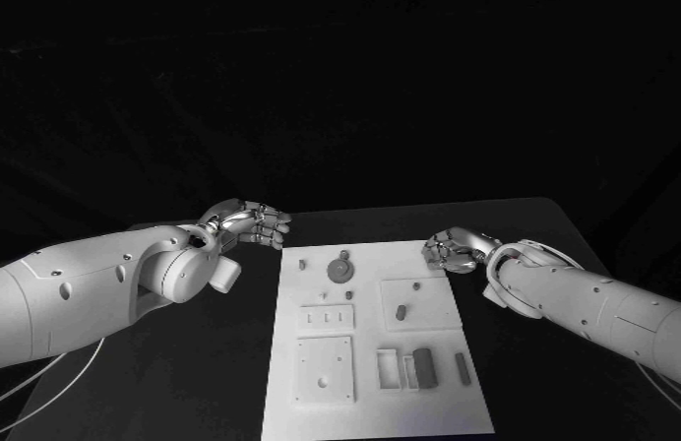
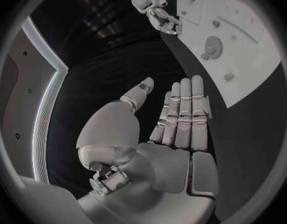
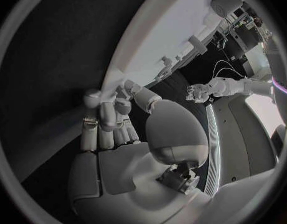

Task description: Assemble the parts on the task board

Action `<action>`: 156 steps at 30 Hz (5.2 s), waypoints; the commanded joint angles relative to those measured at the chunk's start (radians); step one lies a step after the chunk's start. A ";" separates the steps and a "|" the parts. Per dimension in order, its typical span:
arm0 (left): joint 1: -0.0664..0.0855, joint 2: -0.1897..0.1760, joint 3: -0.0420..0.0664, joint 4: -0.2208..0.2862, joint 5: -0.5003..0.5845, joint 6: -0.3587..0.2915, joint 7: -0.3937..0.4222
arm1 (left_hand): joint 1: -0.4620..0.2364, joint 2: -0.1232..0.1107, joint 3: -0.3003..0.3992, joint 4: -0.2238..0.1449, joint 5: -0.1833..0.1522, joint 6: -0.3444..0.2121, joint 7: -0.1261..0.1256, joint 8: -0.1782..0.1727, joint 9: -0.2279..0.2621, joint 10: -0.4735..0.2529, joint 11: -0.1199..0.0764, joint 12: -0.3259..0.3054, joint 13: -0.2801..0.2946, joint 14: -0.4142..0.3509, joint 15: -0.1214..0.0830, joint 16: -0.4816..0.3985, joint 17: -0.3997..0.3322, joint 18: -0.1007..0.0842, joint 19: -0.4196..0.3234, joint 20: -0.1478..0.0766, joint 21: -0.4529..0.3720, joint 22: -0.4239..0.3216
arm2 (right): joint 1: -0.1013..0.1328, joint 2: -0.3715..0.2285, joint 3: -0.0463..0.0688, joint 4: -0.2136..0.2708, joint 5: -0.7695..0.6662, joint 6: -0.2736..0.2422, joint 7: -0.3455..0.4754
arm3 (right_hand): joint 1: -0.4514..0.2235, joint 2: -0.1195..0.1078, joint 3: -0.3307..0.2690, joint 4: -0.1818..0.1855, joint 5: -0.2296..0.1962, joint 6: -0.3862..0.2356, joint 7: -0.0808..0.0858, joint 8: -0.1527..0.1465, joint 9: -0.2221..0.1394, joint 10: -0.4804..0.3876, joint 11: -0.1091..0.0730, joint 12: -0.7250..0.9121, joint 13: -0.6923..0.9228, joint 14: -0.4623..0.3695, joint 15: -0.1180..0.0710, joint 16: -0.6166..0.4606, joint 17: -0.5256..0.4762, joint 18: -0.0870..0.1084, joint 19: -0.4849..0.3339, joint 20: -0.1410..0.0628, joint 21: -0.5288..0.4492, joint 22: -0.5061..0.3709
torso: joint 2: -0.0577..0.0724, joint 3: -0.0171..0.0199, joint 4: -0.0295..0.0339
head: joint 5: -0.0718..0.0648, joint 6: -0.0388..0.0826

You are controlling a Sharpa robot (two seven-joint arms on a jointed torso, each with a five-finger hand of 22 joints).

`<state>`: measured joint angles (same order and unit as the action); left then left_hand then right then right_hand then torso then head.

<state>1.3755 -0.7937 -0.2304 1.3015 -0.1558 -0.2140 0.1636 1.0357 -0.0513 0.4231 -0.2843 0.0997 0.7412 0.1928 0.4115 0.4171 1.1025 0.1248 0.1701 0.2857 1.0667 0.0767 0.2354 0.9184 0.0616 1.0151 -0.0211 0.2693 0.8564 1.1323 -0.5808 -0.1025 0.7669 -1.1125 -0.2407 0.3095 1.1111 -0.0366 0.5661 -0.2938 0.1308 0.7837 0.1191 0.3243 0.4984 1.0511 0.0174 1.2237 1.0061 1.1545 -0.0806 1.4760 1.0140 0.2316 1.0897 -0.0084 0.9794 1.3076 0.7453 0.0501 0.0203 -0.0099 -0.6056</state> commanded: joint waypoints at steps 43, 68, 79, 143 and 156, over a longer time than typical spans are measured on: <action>0.001 -0.003 0.001 0.015 -0.022 -0.007 -0.012 | -0.048 -0.003 -0.043 0.000 -0.049 -0.016 0.017 -0.017 0.001 -0.022 0.009 0.003 0.021 0.007 0.000 -0.013 0.012 0.020 -0.005 -0.001 -0.010 0.002 | 0.000 0.011 0.000 0.004 0.001 -0.031 -0.009 | -0.009 0.056 0.016 0.001 -0.027 0.141 0.006 0.046 0.035 -0.005 -0.003 0.010 0.000 -0.007 -0.005 0.011 -0.005 0.030 -0.012 -0.008 0.014 0.019 | 0.000 0.0000 -0.0001 | 0.001 -0.005; 0.001 -0.001 0.001 0.027 -0.072 -0.016 -0.052 | -0.054 0.017 -0.049 0.005 -0.046 0.027 -0.001 -0.003 0.009 0.005 -0.006 0.018 0.043 0.027 -0.008 -0.010 0.025 0.024 0.012 -0.008 -0.005 0.007 | 0.009 -0.021 0.004 0.139 -0.065 -0.097 -0.085 | -0.007 0.064 0.015 0.000 -0.042 0.199 -0.019 0.071 0.067 0.009 -0.027 0.006 -0.006 0.018 -0.028 0.015 0.006 0.030 0.002 -0.017 0.020 0.016 | 0.000 0.0001 -0.0011 | 0.004 -0.008; 0.001 0.005 0.001 0.031 -0.191 -0.055 -0.130 | -0.101 0.012 -0.054 0.041 -0.045 0.083 -0.021 0.001 0.008 0.045 -0.026 0.034 0.067 0.066 -0.030 0.021 0.051 0.026 0.050 -0.028 0.025 0.033 | 0.045 -0.048 0.020 0.292 -0.081 -0.106 -0.145 | -0.006 0.056 0.018 0.000 -0.050 0.219 -0.028 0.074 0.075 0.020 -0.035 0.001 -0.011 0.027 -0.035 0.015 0.005 0.030 0.008 -0.023 0.021 0.014 | -0.002 -0.0002 -0.0004 | 0.003 -0.007; 0.001 0.187 -0.001 0.074 -0.362 -0.138 -0.425 | -0.261 -0.069 -0.070 0.080 -0.046 0.173 -0.051 -0.027 0.002 0.084 -0.056 0.064 0.148 0.077 -0.060 0.133 0.077 0.034 0.083 -0.057 0.071 0.110 | 0.090 0.075 0.037 0.542 -0.218 -0.085 -0.548 | -0.011 0.046 0.032 -0.001 -0.032 0.247 -0.038 0.061 0.077 0.046 -0.045 -0.010 -0.020 0.051 -0.045 0.008 -0.009 0.030 0.027 -0.033 0.021 0.009 | -0.040 -0.0133 -0.0040 | 0.016 0.018; 0.001 0.192 -0.001 0.074 -0.371 -0.133 -0.441 | -0.278 -0.024 -0.075 0.079 -0.045 0.246 -0.084 -0.006 0.019 0.150 -0.090 0.099 0.189 0.118 -0.095 0.223 0.107 0.033 0.131 -0.091 0.128 0.168 | 0.090 0.075 0.037 0.557 -0.228 -0.083 -0.556 | -0.011 0.045 0.034 0.000 -0.030 0.248 -0.038 0.060 0.078 0.047 -0.046 -0.011 -0.020 0.052 -0.045 0.007 -0.011 0.030 0.028 -0.034 0.020 0.009 | -0.040 -0.0127 -0.0046 | 0.017 0.018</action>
<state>1.3755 -0.6057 -0.2322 1.3725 -0.5147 -0.3617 -0.2683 0.7565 -0.0895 0.3508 -0.2026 0.0533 0.9822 0.1097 0.4002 0.4342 1.2474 0.0357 0.2666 0.4720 1.1814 -0.0165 0.4532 1.0232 0.0693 1.1392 -0.1129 0.3944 1.0213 1.2224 -0.5073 -0.0660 1.3209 -1.3215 -0.3308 -0.2413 1.1058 0.0047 0.5937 -0.2939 0.0952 0.8745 0.0518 0.3695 0.5236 1.0922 -0.0269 1.2198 0.9873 1.2042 -0.1216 1.4869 1.0036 0.2424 1.1186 -0.0373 0.9988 1.3076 0.7058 0.0371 0.0162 0.0060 -0.5876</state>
